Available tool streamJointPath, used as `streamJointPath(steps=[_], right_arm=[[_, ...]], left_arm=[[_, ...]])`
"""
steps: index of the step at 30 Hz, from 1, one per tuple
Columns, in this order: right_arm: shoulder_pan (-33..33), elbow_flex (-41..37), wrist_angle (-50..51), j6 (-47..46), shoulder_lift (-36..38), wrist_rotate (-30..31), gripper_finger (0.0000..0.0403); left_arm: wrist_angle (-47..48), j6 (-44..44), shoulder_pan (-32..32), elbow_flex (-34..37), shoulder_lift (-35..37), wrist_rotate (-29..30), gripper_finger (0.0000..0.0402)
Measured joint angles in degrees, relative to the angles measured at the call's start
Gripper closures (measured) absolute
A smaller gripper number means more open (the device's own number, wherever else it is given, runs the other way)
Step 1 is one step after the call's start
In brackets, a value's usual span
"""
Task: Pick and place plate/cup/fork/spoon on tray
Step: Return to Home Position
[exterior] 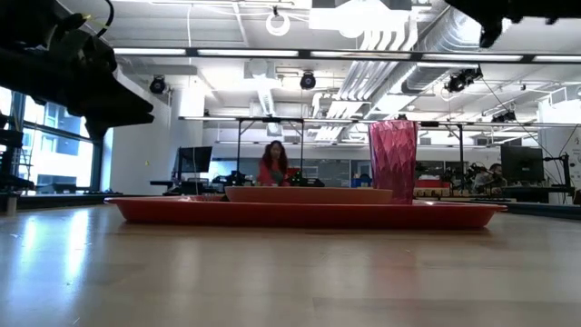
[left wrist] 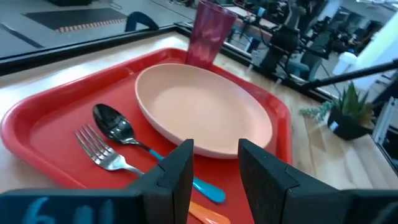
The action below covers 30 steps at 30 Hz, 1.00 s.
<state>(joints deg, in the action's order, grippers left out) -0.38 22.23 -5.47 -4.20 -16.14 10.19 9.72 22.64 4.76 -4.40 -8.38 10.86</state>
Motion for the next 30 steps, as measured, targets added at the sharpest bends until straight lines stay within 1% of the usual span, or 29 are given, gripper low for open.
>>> streamJointPath(steps=[5,9,12,15,19,23,25,30], right_arm=[[0.0,-8.9,-0.7,1.2,8.1,-0.6,0.0309],[0.0,-16.8,-6.3,1.7,12.7,-2.8,0.0309],[0.0,-21.1,-6.7,0.2,15.6,-2.8,0.0309],[0.0,-21.5,-1.9,-2.1,15.7,-3.7,0.0309],[0.0,-21.4,-0.3,-1.8,15.4,-5.2,0.0309],[0.0,-21.3,4.8,-1.8,15.3,-5.4,0.0309],[0.0,-21.3,4.7,-0.9,14.8,-6.0,0.0309],[0.0,-21.3,4.8,0.3,14.0,-6.0,0.0309]], left_arm=[[-0.1,-0.5,0.0,0.0,0.0,1.4,0.0287],[-0.1,-5.1,0.0,0.0,0.0,1.4,0.0287],[-0.1,-7.9,0.0,0.0,0.0,1.4,0.0287],[-0.1,-8.2,0.0,0.0,-0.1,1.7,0.0287],[-0.1,-8.2,0.1,0.0,-0.1,1.8,0.0287],[-0.1,-9.2,0.1,0.0,-0.1,1.8,0.0287],[-0.2,-11.3,0.1,0.0,-0.1,2.7,0.0287],[-0.5,-12.7,0.1,0.0,-0.1,6.2,0.0287]])
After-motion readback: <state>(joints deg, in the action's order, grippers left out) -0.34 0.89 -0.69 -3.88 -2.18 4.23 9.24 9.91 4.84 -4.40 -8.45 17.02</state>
